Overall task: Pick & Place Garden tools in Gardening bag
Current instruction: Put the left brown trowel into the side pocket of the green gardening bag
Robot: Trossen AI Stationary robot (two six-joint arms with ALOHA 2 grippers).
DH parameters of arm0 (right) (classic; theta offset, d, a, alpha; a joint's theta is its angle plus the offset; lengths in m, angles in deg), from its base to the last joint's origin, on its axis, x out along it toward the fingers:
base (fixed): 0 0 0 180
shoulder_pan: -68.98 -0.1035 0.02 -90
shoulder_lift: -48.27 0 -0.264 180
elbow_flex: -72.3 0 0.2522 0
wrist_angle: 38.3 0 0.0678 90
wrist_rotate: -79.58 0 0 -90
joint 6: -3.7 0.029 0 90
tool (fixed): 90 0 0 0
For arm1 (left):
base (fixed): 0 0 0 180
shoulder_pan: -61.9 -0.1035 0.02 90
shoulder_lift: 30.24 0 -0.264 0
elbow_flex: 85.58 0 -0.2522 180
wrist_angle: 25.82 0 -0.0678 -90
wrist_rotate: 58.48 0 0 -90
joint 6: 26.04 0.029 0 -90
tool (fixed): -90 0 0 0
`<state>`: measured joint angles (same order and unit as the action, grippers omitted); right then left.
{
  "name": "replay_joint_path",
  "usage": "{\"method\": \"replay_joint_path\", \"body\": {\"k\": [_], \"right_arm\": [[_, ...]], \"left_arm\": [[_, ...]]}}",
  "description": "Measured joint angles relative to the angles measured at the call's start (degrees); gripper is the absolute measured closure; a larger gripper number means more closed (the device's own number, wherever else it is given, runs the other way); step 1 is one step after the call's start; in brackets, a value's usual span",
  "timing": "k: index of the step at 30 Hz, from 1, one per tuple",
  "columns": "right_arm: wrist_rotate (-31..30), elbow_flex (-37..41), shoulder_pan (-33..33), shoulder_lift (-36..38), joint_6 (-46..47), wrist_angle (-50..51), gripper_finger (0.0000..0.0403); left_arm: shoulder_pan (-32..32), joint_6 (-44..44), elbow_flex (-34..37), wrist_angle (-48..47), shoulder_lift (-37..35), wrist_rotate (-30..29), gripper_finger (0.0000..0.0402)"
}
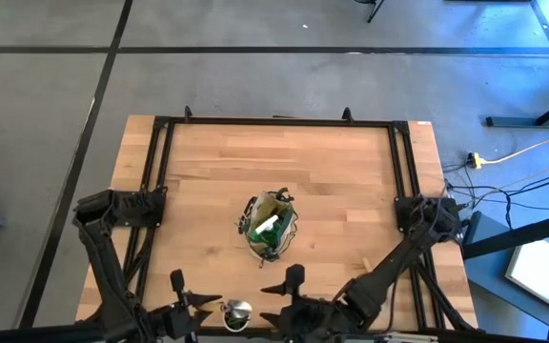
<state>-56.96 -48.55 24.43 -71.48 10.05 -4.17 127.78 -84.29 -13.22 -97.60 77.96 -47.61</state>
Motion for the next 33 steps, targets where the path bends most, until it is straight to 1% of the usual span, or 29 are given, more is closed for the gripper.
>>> {"method": "replay_joint_path", "body": {"k": [4,7,10,12,14,16,18,20,23,28,33], "right_arm": [[3.3,6.1,0.3,1.4,-5.1,-10.4,0.0139],[7.3,11.4,1.4,6.2,-6.5,-17.5,0.014],[11.9,20.3,2.6,10.2,-10.4,-30.5,0.014],[15.4,27.4,3.3,12.1,-12.6,-41.2,0.014],[18.6,34.1,3.8,14.5,-13.4,-51.4,0.014],[21.3,39.1,4.7,15.7,-13.4,-61.2,0.014],[22.7,43.0,5.5,16.0,-13.4,-67.0,0.014],[23.8,44.5,6.4,16.0,-13.3,-69.2,0.014],[24.5,44.5,7.6,16.0,-12.4,-69.7,0.014],[24.0,44.6,9.9,16.0,-10.9,-69.6,0.014],[24.3,44.6,10.7,16.0,-11.2,-70.2,0.014]], "left_arm": [[1.0,0.0,0.0,-0.2,0.0,-2.4,0.0358],[2.0,-1.2,0.0,-1.5,0.0,-4.1,0.0358],[2.9,-3.9,0.8,-3.3,0.1,-5.7,0.0358],[3.4,-6.6,3.2,-3.8,0.2,-8.2,0.0358],[3.8,-12.1,5.9,-6.7,0.2,-10.1,0.0358],[3.8,-21.1,8.0,-11.6,0.1,-10.4,0.0358],[3.6,-31.1,9.5,-18.0,0.1,-10.5,0.0358],[3.1,-38.7,11.0,-20.8,0.0,-11.1,0.0358],[1.8,-45.6,13.4,-22.9,0.0,-11.1,0.0358],[-0.5,-51.5,16.2,-23.0,0.0,-11.0,0.0358],[-1.7,-53.1,16.6,-22.8,0.0,-11.0,0.0358]]}}
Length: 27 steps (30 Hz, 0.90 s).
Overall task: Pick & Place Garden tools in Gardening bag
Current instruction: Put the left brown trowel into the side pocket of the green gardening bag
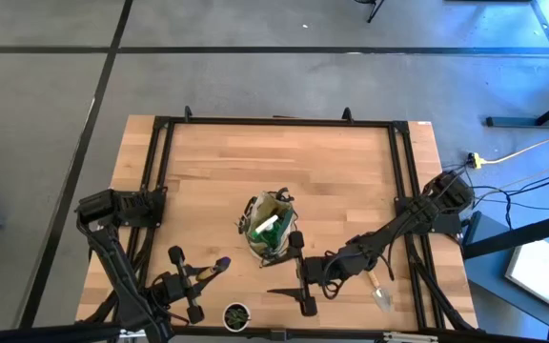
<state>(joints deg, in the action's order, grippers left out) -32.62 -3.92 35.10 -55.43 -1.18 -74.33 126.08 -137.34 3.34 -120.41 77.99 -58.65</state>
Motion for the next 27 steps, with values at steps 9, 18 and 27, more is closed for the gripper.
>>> {"method": "replay_joint_path", "body": {"k": [9,18,27], "right_arm": [[0.1,0.0,0.7,0.0,2.0,-1.1,0.014],[2.1,0.0,-0.6,0.0,3.1,-1.1,0.014],[3.4,0.0,-2.0,0.0,3.1,-0.6,0.014]], "left_arm": [[-2.6,0.1,-0.6,3.2,0.0,0.2,0.0358],[-1.9,26.1,-8.2,16.9,0.0,0.2,0.0358],[-1.3,69.6,-7.5,59.4,1.7,8.9,0.0358]]}}
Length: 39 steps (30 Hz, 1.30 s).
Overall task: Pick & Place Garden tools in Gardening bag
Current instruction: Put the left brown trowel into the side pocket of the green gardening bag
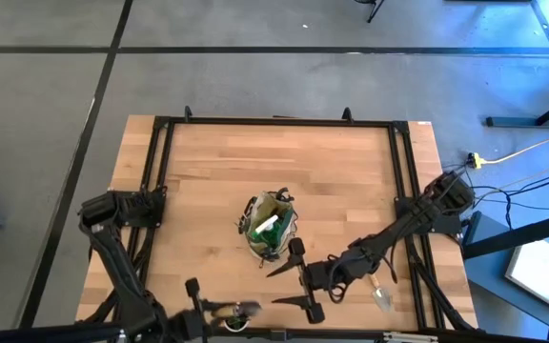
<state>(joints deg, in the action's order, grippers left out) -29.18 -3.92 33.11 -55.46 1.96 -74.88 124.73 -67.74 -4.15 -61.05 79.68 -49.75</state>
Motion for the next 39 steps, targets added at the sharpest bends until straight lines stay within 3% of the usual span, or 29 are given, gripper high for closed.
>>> {"method": "replay_joint_path", "body": {"k": [4,12,15,18,22,25,28,32,39], "right_arm": [[0.0,0.0,-0.5,0.0,0.0,0.4,0.014],[0.0,0.0,-0.7,0.0,-0.3,1.4,0.014],[0.0,0.0,-0.7,0.0,-0.4,2.1,0.014],[0.0,0.0,-0.7,0.0,-0.4,2.8,0.014],[0.0,0.0,-1.1,0.0,-0.3,2.9,0.014],[0.0,0.0,-1.7,0.0,-0.8,3.0,0.0139],[-0.1,0.0,-2.4,0.0,-2.4,2.6,0.0139],[-0.3,0.0,-3.2,0.0,-4.2,0.7,0.0139],[-3.1,0.0,-5.3,0.0,-8.1,-2.2,0.0139]], "left_arm": [[0.2,7.8,0.1,7.0,0.6,0.9,0.0358],[-3.7,14.0,0.1,9.9,0.6,2.6,0.0358],[-7.0,27.8,0.1,20.7,0.2,9.9,0.0358],[-9.6,45.9,0.1,39.5,-0.6,21.7,0.0358],[-9.7,59.7,0.1,52.2,-2.7,24.0,0.0358],[-9.1,61.5,0.1,53.7,-3.8,26.0,0.0358],[-9.2,61.0,0.1,58.6,-3.5,33.5,0.0358],[-10.7,61.9,3.5,72.7,-3.3,43.4,0.0358],[-12.2,60.1,18.4,90.7,-3.1,36.2,0.0358]]}}
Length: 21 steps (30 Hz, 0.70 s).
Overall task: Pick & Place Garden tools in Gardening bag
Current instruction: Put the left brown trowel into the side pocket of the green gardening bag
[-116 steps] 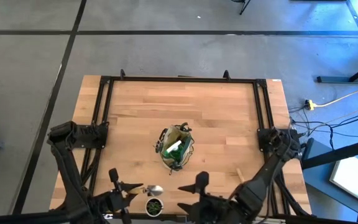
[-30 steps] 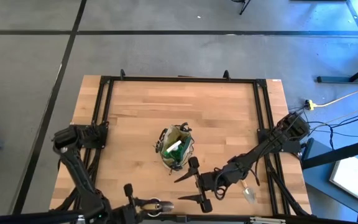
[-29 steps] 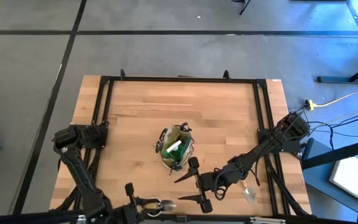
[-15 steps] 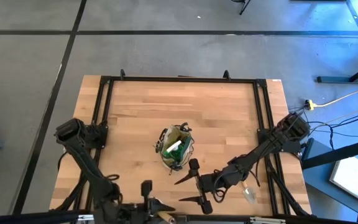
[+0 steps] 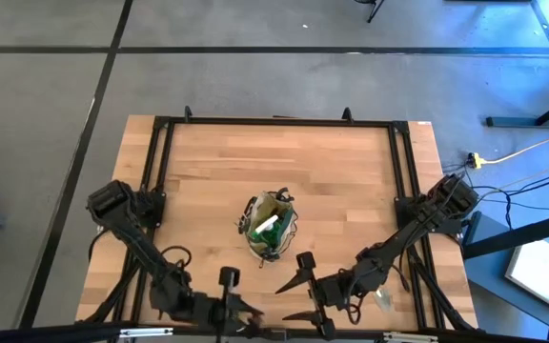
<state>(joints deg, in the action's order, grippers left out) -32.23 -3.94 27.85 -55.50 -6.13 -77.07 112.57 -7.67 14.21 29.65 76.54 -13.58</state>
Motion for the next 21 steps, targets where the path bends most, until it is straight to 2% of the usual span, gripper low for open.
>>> {"method": "replay_joint_path", "body": {"k": [2,4,7,12,18,21], "right_arm": [[-2.4,0.0,-0.3,0.0,-0.2,0.0,0.0139],[-4.7,0.0,-0.2,0.0,0.3,0.2,0.0139],[-7.7,0.0,0.3,0.0,0.6,0.2,0.0139],[-8.1,0.0,2.6,-0.2,2.4,0.0,0.014],[-7.4,0.0,4.4,-1.5,4.7,-4.9,0.014],[-4.0,0.0,5.7,-2.3,6.5,-7.5,0.014]], "left_arm": [[0.1,-0.2,4.2,6.9,0.1,-2.2,0.0358],[0.3,0.7,6.9,10.8,0.1,-7.1,0.0358],[0.0,0.1,8.9,9.8,0.1,-11.4,0.0358],[-3.0,-7.9,10.4,8.6,0.1,-5.7,0.0358],[-3.7,-7.2,10.5,8.5,0.2,-4.7,0.0358],[-3.9,-7.1,10.5,7.9,0.2,-4.7,0.0358]]}}
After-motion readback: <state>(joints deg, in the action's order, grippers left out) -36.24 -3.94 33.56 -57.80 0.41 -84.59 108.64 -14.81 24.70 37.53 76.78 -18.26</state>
